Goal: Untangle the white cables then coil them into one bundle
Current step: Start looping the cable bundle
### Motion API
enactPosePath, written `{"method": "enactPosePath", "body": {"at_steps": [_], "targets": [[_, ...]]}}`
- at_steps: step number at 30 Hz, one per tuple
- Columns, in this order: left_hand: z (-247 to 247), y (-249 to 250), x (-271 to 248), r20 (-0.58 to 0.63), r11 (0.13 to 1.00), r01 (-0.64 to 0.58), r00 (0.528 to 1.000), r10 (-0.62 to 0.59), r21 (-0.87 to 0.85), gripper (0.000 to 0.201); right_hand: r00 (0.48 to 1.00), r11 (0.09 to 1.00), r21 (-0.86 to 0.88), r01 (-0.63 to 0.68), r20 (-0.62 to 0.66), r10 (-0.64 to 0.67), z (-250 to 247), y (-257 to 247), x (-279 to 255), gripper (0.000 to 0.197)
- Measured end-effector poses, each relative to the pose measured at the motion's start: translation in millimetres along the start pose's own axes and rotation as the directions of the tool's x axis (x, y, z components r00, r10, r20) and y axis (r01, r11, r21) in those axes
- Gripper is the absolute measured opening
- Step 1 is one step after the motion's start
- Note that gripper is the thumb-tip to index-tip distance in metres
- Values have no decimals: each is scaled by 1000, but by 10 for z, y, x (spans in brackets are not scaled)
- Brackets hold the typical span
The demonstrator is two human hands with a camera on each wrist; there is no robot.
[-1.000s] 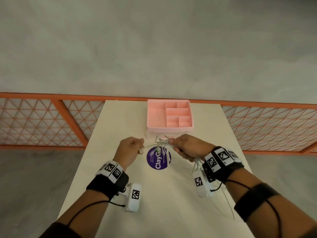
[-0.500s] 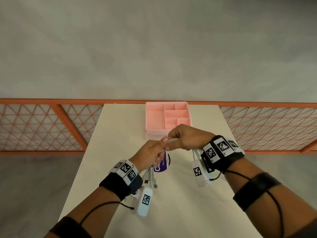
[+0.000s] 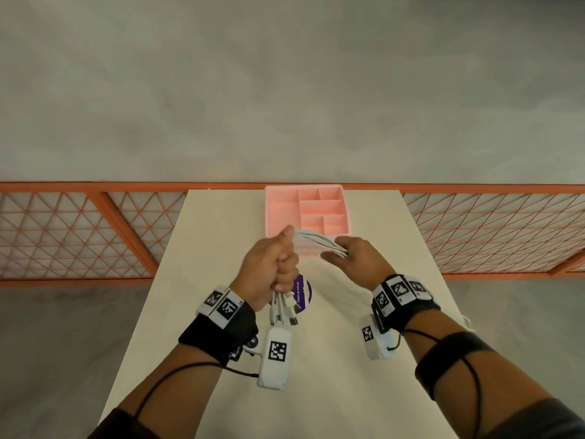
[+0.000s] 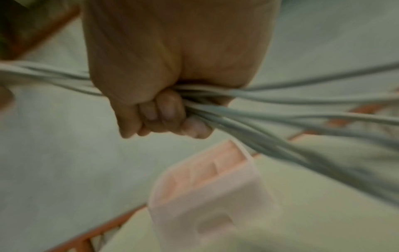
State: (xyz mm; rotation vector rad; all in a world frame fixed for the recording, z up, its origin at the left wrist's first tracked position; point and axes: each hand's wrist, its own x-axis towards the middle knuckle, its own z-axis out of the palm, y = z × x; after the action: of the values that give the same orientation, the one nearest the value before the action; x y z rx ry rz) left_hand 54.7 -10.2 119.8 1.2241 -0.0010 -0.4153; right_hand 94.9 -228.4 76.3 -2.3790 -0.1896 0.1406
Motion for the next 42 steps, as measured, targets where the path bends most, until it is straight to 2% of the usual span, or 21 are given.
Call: {"method": "enactPosePath", "body": {"at_steps": [4,8,13,16,18,20,22,24,25,27,30,32,35,37,39,41,42], "targets": [[-163,264,43,-81,969,-97,993,81,-226,52,984,983,-51,-177,9,178,130,409,-259,48],[-320,402,59,-156,931,-169,980,124,-324,55,962,948,-167,-271,-30,270,55,757,-404,46],[-445,348,44,-194,905,-169,976,98,-391,56,942,870,-370,-327,-53,331,-199,1174,-574,43],[-494,281,28,-196,886,-162,977,82,-434,56,895,795,-414,-443,-144,423,-456,1304,-593,47],[-517,250,20,-198,882,-163,977,81,-443,56,864,779,-381,-498,-299,406,-669,1290,-572,45],[-532,247,17,-191,859,-174,977,91,-481,57,816,831,-262,-491,-471,334,-879,1161,-503,42],[-548,270,23,-199,838,-182,976,90,-514,59,753,884,-169,-435,-607,255,-1041,984,-397,50],[-573,315,26,-210,829,-186,974,85,-528,60,724,894,-184,-408,-662,194,-1107,893,-318,55],[-587,335,20,-211,828,-187,974,85,-529,61,736,889,-228,-397,-658,160,-1086,885,-302,50],[-608,347,-7,-203,834,-180,976,83,-521,61,799,865,-321,-386,-586,139,-932,987,-327,36],[-585,301,-54,-174,855,-146,983,66,-498,59,874,765,-473,-438,-423,239,-532,1262,-451,30],[-549,247,-72,-152,865,-119,987,49,-488,58,878,687,-547,-478,-322,355,-249,1407,-522,31],[-499,173,-70,-132,876,-86,991,26,-474,57,834,638,-586,-500,-125,538,58,1446,-562,41],[-478,129,-69,-127,885,-65,992,7,-461,56,811,680,-560,-474,24,585,146,1370,-514,49],[-458,87,-66,-131,897,-48,991,-11,-439,55,831,776,-488,-400,163,531,175,1180,-414,83],[-433,40,-61,-143,916,-26,989,-34,-401,53,894,894,-329,-306,223,388,141,784,-311,113],[-415,17,-61,-146,926,-14,988,-44,-377,53,934,940,-248,-235,211,289,108,535,-260,120]]}}
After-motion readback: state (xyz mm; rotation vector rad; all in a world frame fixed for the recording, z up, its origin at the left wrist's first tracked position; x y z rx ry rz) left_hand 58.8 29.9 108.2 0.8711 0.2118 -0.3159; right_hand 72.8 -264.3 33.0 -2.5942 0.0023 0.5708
